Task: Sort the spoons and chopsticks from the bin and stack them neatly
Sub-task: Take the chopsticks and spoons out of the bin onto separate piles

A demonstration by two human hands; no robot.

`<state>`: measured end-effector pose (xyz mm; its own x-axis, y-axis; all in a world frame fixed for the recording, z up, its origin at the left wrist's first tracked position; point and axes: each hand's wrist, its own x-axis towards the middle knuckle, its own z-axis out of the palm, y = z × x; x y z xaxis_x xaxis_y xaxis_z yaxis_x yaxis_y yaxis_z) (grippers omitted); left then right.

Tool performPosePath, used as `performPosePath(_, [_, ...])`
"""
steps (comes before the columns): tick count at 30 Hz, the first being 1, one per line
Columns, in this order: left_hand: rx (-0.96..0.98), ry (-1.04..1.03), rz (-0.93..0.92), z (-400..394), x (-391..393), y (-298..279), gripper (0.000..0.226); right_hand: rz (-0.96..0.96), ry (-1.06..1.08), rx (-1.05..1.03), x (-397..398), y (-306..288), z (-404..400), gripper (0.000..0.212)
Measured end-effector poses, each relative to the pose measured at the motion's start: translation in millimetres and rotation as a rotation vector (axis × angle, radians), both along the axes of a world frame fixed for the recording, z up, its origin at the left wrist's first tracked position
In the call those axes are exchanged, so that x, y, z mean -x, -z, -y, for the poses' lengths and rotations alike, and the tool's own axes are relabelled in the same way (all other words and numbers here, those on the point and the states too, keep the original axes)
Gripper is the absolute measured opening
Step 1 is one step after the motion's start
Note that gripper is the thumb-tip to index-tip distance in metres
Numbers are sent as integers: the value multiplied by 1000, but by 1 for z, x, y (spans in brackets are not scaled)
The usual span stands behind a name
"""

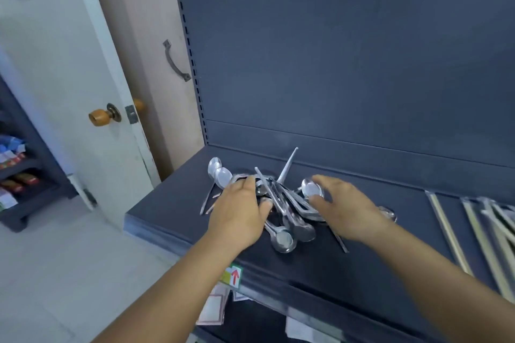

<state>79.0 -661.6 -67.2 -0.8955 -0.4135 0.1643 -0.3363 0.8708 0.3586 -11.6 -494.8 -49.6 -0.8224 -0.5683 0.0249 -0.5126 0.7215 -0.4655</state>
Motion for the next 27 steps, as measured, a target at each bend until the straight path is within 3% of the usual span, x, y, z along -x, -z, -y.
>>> performPosePath(8, [168,305,0,-57,-44,-5,58,-103,120,3,-87,-5,-52,44])
performPosePath(12, [196,435,-7,-93,-58,-5,66,-103,226,-52,-113,0,-87,57])
performPosePath(27, [99,791,-92,-291,-61,-17,62,-205,524,-22,-161,1,-284,58])
